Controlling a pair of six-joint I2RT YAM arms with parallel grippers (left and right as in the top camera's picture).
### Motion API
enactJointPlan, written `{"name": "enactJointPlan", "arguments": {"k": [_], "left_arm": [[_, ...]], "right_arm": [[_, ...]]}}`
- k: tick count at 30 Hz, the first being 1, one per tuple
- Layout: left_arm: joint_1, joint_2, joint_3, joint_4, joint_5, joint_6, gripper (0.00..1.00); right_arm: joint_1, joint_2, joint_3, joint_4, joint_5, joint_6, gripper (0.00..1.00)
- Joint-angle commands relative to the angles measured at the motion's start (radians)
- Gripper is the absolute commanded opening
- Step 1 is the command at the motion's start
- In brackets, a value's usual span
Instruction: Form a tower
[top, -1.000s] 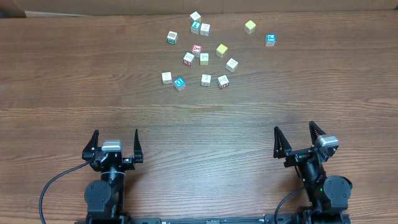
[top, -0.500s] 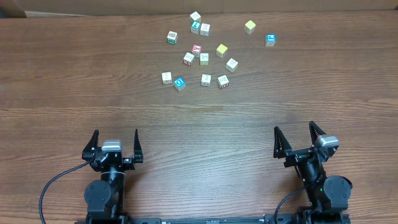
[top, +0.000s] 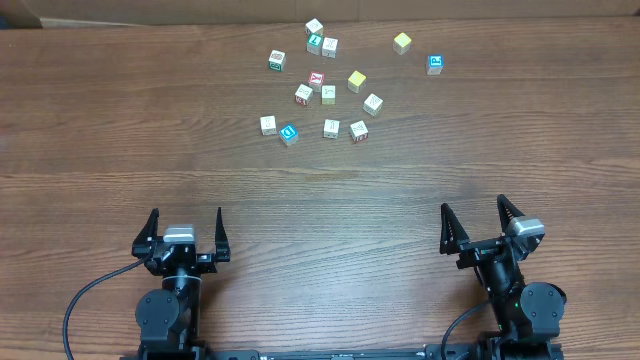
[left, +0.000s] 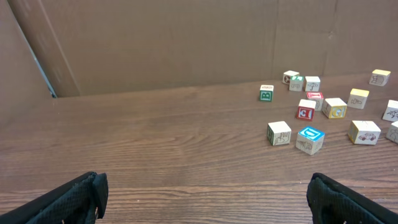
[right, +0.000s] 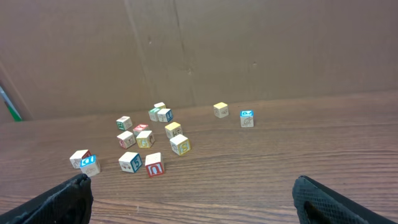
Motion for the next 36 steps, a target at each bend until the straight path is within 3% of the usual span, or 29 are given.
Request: {"name": "enactJointPlan", "arguments": {"k": [1, 11, 15, 18, 27, 32, 36], "left_arm": [[-0.002, -0.012, -0.004, 0.003, -0.002, 0.023, 0.99], [-0.001, -0.012, -0.004, 0.016, -0.063, 0.069, 0.99], [-0.002, -0.012, 0.011, 0.014, -0.010, -0.068, 1.00], [-0.002, -0.012, 0.071, -0.007, 0.025, -0.092, 1.00], [-0.002, 0.143, 0.506, -0.412, 0.099, -0.208, 1.00], [-0.002, 0.422, 0.805, -0.599, 0.093, -0.183, 1.00], [-0.002, 0.774, 1.175, -0.821, 0.117, -0.112, 0.99]], "right_arm": [[0.008, -0.011, -0.010, 0.005, 0.007, -0.001, 1.00], [0.008, -0.011, -0.010, 0.005, 0.007, -0.001, 1.00], [0.008, -0.011, -0.010, 0.006, 0.007, -0.001, 1.00], [0.008, -0.011, -0.010, 0.005, 0.007, -0.001, 1.00], [0.008, -0.011, -0.010, 0.006, 0.007, -0.001, 1.00], [0.008, -0.011, -0.010, 0.005, 0.007, -0.001, 1.00], [0.008, -0.011, -0.010, 0.005, 0.007, -0.001, 1.00]]}}
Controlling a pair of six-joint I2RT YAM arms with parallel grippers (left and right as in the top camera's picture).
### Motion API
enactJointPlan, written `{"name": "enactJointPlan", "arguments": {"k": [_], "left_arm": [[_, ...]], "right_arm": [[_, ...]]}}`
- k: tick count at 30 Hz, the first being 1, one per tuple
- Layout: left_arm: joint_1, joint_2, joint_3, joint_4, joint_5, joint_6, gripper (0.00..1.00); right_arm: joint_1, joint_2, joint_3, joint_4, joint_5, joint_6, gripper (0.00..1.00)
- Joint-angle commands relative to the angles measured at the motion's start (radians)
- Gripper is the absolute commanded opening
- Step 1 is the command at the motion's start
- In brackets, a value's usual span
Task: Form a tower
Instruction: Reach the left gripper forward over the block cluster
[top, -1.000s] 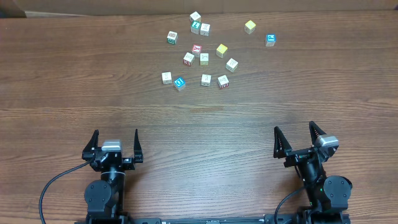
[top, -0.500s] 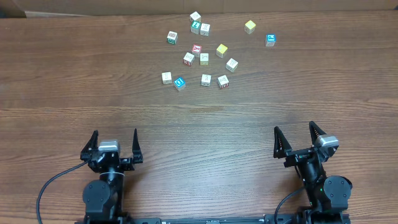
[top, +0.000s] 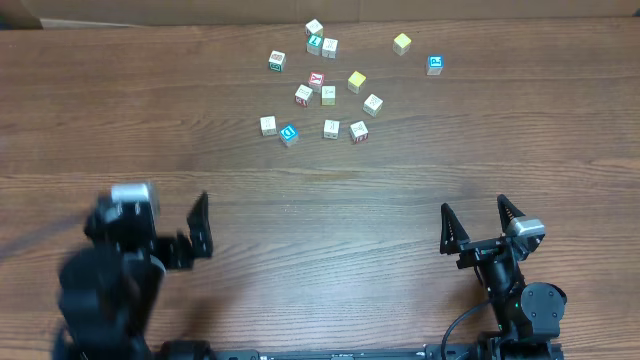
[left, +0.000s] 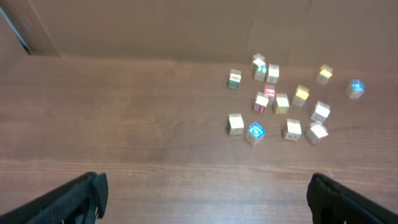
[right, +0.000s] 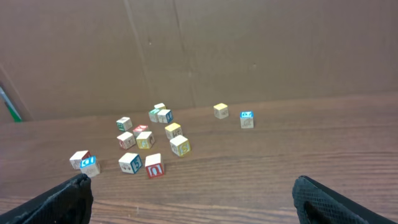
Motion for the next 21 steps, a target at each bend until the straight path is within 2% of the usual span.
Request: {"name": "enactJointPlan", "arguments": {"k": [1, 9, 13, 17, 21], "left_arm": [[-0.002, 0.281, 0.308, -0.128, 0.034, 0.060, 1.00], [-0.002, 0.802, 1.019, -0.454, 0.068, 0.107, 1.00], [-0.002, 1.023, 1.304, -0.601, 0.079, 0.144, 0.99], [-0.002, 1.200, 1.471, -0.687, 0.085, 0.181, 1.00], [-0.008, 1.336, 1.477, -0.668, 0.092, 0.180, 1.00]], "right_arm": [[0.008, -0.008, -0.010, 0.004, 0.007, -0.002, 1.00], [0.008, -0.008, -0.010, 0.004, 0.007, -0.002, 1.00], [0.008, -0.008, -0.010, 0.004, 0.007, -0.002, 1.00], [0.008, -0.008, -0.010, 0.004, 0.007, -0.002, 1.00], [0.008, -0.008, -0.010, 0.004, 0.007, -0.002, 1.00]]}}
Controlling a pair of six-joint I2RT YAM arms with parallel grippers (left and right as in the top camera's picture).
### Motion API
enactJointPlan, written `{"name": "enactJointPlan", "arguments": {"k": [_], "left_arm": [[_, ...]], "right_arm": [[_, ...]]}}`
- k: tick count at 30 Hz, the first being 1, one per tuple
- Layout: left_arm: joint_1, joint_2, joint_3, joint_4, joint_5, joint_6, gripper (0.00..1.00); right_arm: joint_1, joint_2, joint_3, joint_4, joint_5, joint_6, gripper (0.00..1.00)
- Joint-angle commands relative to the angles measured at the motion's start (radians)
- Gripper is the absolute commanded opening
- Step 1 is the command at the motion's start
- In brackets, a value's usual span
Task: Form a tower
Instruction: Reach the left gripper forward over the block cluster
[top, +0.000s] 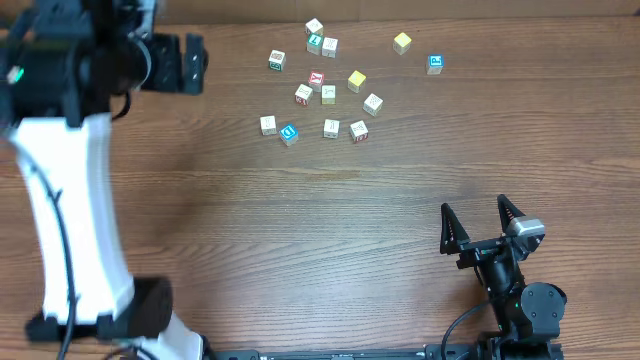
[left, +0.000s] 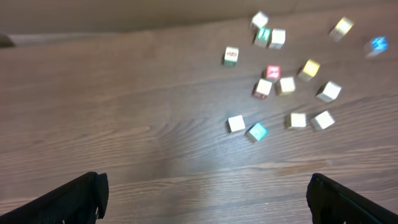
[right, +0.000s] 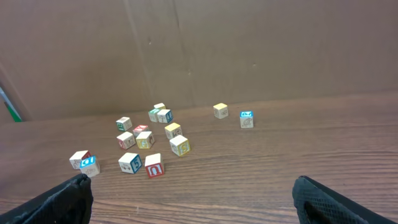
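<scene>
Several small wooden letter blocks (top: 320, 85) lie scattered singly on the far middle of the brown table, none on top of another. Among them are a blue-topped block (top: 289, 133), a yellow one (top: 402, 42) and a green-marked one (top: 277, 61). My left gripper (left: 205, 186) is open and empty, raised high over the far left of the table and looking down on the blocks (left: 286, 81). Near the front right edge my right gripper (top: 474, 215) stands open and empty, the blocks (right: 154, 165) well ahead of it.
A brown cardboard wall (right: 249, 50) stands along the table's far edge, just behind the blocks. The left arm's white link (top: 75, 200) stretches over the left side of the table. Bare wood (top: 330, 220) lies between the blocks and the right gripper.
My left arm has gone from low at the front left to high over the far left, and its camera now looks down on the blocks. The right arm and the blocks have not moved.
Both grippers first rested open at the front edge, with the blocks scattered at the back. Then the left arm was lifted and blurred at the front left. Now it hangs high over the far left, still open, while the right stays parked.
</scene>
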Motion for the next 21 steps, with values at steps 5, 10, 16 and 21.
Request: {"name": "enactJointPlan", "arguments": {"k": [5, 10, 16, 21], "left_arm": [[-0.011, 0.242, 0.022, 0.000, 0.063, 0.030, 1.00], [-0.011, 0.379, 0.022, -0.049, 0.226, 0.047, 0.46], [-0.011, 0.511, 0.022, -0.179, 0.259, 0.061, 0.04], [-0.016, 0.591, 0.003, -0.206, 0.259, 0.036, 0.04]], "right_arm": [[0.008, -0.008, -0.010, 0.005, 0.007, -0.001, 1.00], [0.008, -0.008, -0.010, 0.005, 0.007, -0.001, 1.00], [0.008, -0.008, -0.010, 0.005, 0.007, -0.001, 1.00], [0.008, -0.008, -0.010, 0.005, 0.007, -0.001, 1.00]]}}
